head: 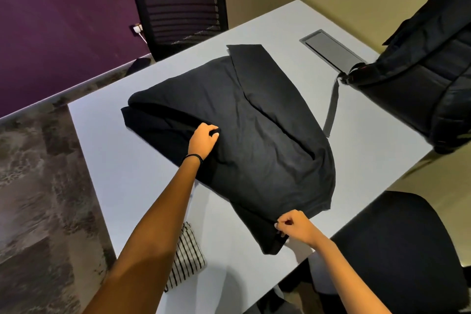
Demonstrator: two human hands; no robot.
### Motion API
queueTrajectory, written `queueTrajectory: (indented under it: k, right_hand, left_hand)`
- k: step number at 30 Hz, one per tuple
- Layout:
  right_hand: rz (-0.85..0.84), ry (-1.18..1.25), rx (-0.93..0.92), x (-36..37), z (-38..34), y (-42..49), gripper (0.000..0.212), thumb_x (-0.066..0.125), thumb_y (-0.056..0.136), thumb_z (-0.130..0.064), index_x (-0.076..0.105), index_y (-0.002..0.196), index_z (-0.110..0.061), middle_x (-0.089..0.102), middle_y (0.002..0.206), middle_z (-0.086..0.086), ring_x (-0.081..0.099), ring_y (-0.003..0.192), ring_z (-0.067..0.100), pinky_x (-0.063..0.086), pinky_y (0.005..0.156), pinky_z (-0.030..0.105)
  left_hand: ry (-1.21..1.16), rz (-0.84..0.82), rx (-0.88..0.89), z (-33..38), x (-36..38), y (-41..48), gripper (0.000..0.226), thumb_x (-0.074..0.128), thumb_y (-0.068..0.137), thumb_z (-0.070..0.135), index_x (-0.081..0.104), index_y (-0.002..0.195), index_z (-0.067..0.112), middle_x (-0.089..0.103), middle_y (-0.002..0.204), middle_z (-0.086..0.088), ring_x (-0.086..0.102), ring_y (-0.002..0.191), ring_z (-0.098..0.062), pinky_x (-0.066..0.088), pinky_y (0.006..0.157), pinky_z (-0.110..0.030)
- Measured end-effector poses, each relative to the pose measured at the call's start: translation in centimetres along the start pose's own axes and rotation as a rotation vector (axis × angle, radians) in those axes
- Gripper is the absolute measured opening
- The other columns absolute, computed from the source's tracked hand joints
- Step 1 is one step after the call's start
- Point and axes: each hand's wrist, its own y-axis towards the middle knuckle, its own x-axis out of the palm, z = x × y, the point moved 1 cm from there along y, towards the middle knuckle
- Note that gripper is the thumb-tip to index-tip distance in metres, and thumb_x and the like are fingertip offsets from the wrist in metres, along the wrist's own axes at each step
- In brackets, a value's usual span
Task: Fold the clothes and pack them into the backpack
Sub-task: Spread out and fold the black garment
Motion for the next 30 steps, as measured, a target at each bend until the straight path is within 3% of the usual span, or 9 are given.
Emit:
queueTrajectory:
  k: [2,4,7,9,11,13,20,25,30]
  right_hand:
    - [0.004,-0.007,0.019,0.0,0.4,0.3,0.034,0.057,0.087,-0.006,0.049,0.054,0.001,0.050,0.055,0.007,0.060,0.055,0.008,0.052,0.061,0.024]
    - [0.002,-0.016,0.038,0.1,0.8,0.6,0.034,0.057,0.087,-0.007,0.050,0.054,-0.005,0.054,0.055,0.005,0.062,0.057,0.013,0.053,0.062,0.027]
    - [-0.053,-0.044,0.081,0.1,0.7,1.1,0.036,0.058,0.088,-0.014,0.049,0.053,-0.009,0.057,0.055,0.002,0.064,0.060,0.022,0.054,0.061,0.028]
    - [-0.093,-0.115,0.137,-0.2,0.0,1.4,0.045,0.060,0.088,-0.038,0.050,0.051,-0.014,0.060,0.054,0.000,0.062,0.057,0.015,0.054,0.063,0.029]
    - [-0.057,-0.253,0.156,-0.8,-1.2,2.0,0.058,0.049,0.083,-0.064,0.045,0.049,-0.017,0.059,0.052,-0.001,0.057,0.049,0.008,0.050,0.061,0.026]
    - [0.041,-0.359,0.108,-1.4,-2.8,2.8,0.062,0.039,0.083,-0.071,0.040,0.051,-0.017,0.049,0.049,-0.001,0.047,0.045,0.010,0.044,0.058,0.025]
    - [0.295,-0.311,-0.031,-2.1,-9.3,8.0,0.054,0.049,0.089,-0.051,0.026,0.054,-0.017,0.032,0.046,-0.005,0.030,0.043,0.010,0.032,0.049,0.026]
    - [0.325,-0.277,-0.074,-2.1,-13.3,13.5,0.042,0.051,0.091,-0.040,0.044,0.060,-0.013,0.049,0.054,-0.004,0.042,0.047,0.010,0.036,0.051,0.026]
    - [0.316,-0.247,-0.130,-1.7,-17.6,19.0,0.019,0.053,0.090,-0.034,0.062,0.077,-0.023,0.062,0.076,-0.012,0.057,0.066,0.005,0.037,0.057,0.020]
  left_hand:
    - [-0.020,-0.153,-0.010,-0.2,1.3,0.2,0.044,0.056,0.093,0.017,0.047,0.134,0.002,0.045,0.137,-0.016,0.050,0.119,-0.031,0.038,0.103,-0.035]
    - [-0.015,-0.303,-0.023,-0.6,2.3,-0.2,0.060,0.057,0.093,0.017,0.029,0.144,0.001,0.027,0.152,-0.013,0.030,0.138,-0.028,0.024,0.113,-0.032]
    - [-0.026,-0.396,-0.048,-1.1,3.0,-1.1,0.075,0.057,0.093,0.018,0.010,0.150,0.007,-0.001,0.159,-0.006,0.013,0.145,-0.021,0.015,0.115,-0.029]
    - [-0.040,-0.382,-0.053,-1.5,2.8,-1.7,0.077,0.058,0.092,0.018,0.007,0.151,0.012,-0.010,0.158,-0.004,0.015,0.145,-0.023,0.019,0.114,-0.032]
    - [-0.055,-0.355,-0.049,-2.3,2.3,-2.4,0.076,0.058,0.092,0.017,0.010,0.151,0.014,-0.011,0.158,-0.002,0.017,0.144,-0.023,0.021,0.114,-0.033]
    - [-0.066,-0.347,-0.046,-3.5,1.6,-3.1,0.070,0.058,0.092,0.017,0.018,0.149,0.013,-0.007,0.159,-0.001,0.018,0.144,-0.022,0.022,0.114,-0.032]
    - [-0.161,-0.264,-0.134,-9.5,-2.2,-5.2,0.058,0.056,0.093,0.017,0.031,0.146,0.018,0.001,0.159,0.003,0.019,0.144,-0.017,0.023,0.108,-0.022]
    - [-0.200,-0.167,-0.198,-12.7,-5.3,-4.4,0.055,0.053,0.095,0.020,0.030,0.145,0.019,0.006,0.159,0.002,0.020,0.144,-0.020,0.024,0.112,-0.030]
    - [-0.228,-0.100,-0.222,-14.2,-7.5,-1.2,0.055,0.051,0.096,0.020,0.029,0.146,0.016,0.008,0.159,-0.001,0.022,0.143,-0.022,0.025,0.112,-0.031]
